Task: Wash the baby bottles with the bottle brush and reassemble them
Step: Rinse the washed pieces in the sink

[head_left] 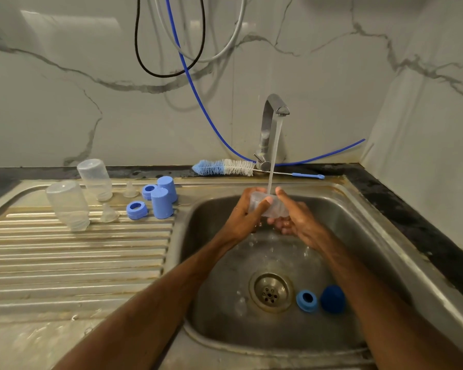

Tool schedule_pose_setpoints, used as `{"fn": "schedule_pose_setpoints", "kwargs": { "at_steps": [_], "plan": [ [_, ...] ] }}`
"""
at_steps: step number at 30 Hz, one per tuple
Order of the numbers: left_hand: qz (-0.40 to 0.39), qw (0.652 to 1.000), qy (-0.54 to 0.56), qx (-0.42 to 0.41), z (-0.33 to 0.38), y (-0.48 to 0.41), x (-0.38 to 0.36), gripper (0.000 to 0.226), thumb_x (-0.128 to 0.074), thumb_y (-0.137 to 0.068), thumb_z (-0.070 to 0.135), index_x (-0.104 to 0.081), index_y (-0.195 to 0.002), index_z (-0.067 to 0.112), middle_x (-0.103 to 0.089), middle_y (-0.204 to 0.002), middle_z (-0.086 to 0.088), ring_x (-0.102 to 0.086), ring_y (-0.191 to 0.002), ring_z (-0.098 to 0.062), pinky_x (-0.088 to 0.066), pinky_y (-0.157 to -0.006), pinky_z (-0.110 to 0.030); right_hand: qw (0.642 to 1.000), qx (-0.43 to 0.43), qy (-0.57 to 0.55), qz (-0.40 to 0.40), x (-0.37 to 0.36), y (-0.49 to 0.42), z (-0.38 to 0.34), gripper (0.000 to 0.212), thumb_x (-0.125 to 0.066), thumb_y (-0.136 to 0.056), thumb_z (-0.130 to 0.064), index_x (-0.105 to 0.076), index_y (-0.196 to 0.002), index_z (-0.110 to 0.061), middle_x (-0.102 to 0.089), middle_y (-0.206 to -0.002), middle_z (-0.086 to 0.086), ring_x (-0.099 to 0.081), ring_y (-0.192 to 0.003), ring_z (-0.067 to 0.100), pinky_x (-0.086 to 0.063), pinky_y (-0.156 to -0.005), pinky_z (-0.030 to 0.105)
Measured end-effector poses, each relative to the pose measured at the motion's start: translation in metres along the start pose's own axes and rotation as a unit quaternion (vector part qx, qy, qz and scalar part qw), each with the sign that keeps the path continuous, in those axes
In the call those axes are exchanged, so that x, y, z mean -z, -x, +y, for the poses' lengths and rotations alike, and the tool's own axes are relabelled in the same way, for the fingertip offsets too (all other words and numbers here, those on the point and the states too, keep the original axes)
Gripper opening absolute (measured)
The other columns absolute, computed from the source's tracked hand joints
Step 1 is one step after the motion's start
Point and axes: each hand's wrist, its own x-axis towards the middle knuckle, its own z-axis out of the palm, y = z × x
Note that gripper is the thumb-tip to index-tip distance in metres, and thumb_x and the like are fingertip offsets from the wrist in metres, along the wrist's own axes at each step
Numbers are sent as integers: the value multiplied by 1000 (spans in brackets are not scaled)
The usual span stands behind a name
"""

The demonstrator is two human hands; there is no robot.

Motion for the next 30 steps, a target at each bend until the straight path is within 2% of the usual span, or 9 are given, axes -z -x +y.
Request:
{"fn": "schedule_pose_setpoints", "kwargs": {
  "at_steps": [4,8,11,14,17,19,25,27,30],
  "plan": [
    [85,993,39,75,0,-2,7,40,-57,-101,48,-50,-130,21,-65,-118,-6,-71,-99,-17,-62,-78,-30,994,34,-71,-72,-2,-3,1,32,-65,-98,-24,-59,-127,-12,-73,-112,17,-75,-93,29,-62,-79,40],
    [113,986,64,101,2,-3,9,37,-53,-102,50,-51,-128,24,-65,-108,2,-71,-84,-8,-56,-62,-18,997,70,-28,-27,-5,3,-2,40,-73,-90,-38,-67,-115,-8,-76,-99,14,-71,-71,14,-58,-63,28],
    [111,987,48,105,-6,-7,9,40,-49,-103,52,-53,-129,22,-68,-112,-6,-70,-79,-10,-52,-55,-16,993,87,67,42,-7,7,-2,52,-73,-84,-57,-72,-94,-6,-77,-76,8,-68,-58,15,-54,-54,26],
    [103,981,27,162,-12,-8,9,42,-41,-105,55,-56,-121,19,-70,-103,-9,-63,-65,-10,-47,-47,-19,977,127,145,96,-12,7,-2,49,-74,-82,-56,-73,-83,-7,-74,-65,6,-68,-52,17,-55,-52,27],
    [100,971,41,213,-12,-8,11,47,-33,-109,51,-61,-107,13,-68,-88,-11,-58,-57,-11,-46,-49,-23,969,162,159,100,-19,7,1,33,-76,-87,-37,-72,-106,-9,-75,-79,6,-71,-56,12,-56,-51,23],
    [110,965,47,234,-8,-6,12,47,-33,-109,49,-63,-99,15,-66,-83,-10,-55,-57,-11,-45,-51,-24,969,168,154,92,-21,4,3,37,-75,-90,-28,-68,-120,-8,-75,-93,6,-74,-65,11,-58,-54,21],
    [66,989,55,118,-5,-7,8,39,-54,-104,40,-55,-133,15,-71,-105,-8,-70,-81,-24,-56,-61,-28,998,8,-37,58,2,-7,3,19,-57,-99,-11,-66,-115,-5,-74,-103,18,-75,-84,29,-63,-79,40],
    [41,997,39,50,-6,-6,5,37,-61,-102,33,-55,-135,18,-70,-112,-8,-71,-78,-19,-58,-60,-27,993,-52,-94,45,11,-9,1,19,-50,-98,-7,-62,-111,-1,-72,-105,24,-73,-88,34,-62,-82,42],
    [29,1000,-4,-12,-12,-5,-1,43,-71,-96,32,-57,-136,23,-67,-120,-2,-72,-90,-13,-60,-66,-28,997,-75,0,25,16,-6,2,20,-52,-100,-10,-64,-113,1,-74,-97,23,-74,-81,29,-63,-81,42]
  ]
}}
